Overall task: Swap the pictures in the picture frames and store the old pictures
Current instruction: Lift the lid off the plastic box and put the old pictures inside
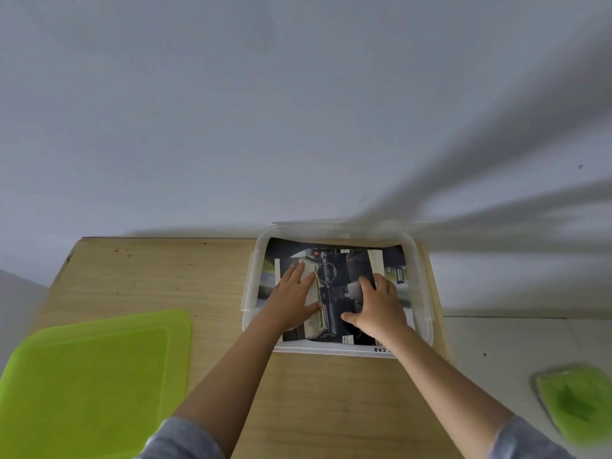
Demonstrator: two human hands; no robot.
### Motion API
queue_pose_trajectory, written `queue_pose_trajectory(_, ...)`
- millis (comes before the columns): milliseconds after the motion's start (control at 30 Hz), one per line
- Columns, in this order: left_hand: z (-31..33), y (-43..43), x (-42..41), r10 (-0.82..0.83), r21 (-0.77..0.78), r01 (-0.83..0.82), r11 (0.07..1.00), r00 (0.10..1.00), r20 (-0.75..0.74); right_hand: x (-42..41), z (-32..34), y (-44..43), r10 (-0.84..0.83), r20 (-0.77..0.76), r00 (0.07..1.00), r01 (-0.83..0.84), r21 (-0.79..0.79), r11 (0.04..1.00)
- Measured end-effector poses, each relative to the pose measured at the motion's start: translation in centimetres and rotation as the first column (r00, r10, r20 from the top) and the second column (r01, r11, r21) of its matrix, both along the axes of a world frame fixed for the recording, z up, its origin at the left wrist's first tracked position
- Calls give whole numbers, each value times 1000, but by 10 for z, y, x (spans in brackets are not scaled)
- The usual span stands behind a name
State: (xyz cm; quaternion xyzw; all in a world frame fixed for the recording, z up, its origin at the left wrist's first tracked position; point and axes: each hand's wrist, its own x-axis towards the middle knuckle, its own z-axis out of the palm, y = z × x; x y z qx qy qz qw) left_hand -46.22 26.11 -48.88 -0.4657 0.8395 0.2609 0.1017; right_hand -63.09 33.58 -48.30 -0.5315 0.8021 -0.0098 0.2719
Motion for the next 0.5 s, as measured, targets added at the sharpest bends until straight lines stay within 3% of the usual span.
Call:
queue_pose_trajectory(267,55,-9,92,43,-223,-108,969,959,-280,84,59,-28,-45,41,998,53,-229,972)
queue_pose_trajectory(367,59,-8,167,109,-281,-194,940,950,-292,155,73,-31,-4,82,997,28,-294,956)
queue_pose_trajectory(500,43,10,283,312,-230,-376,898,911,-270,253,59,-18,15,148,989,26,-277,961)
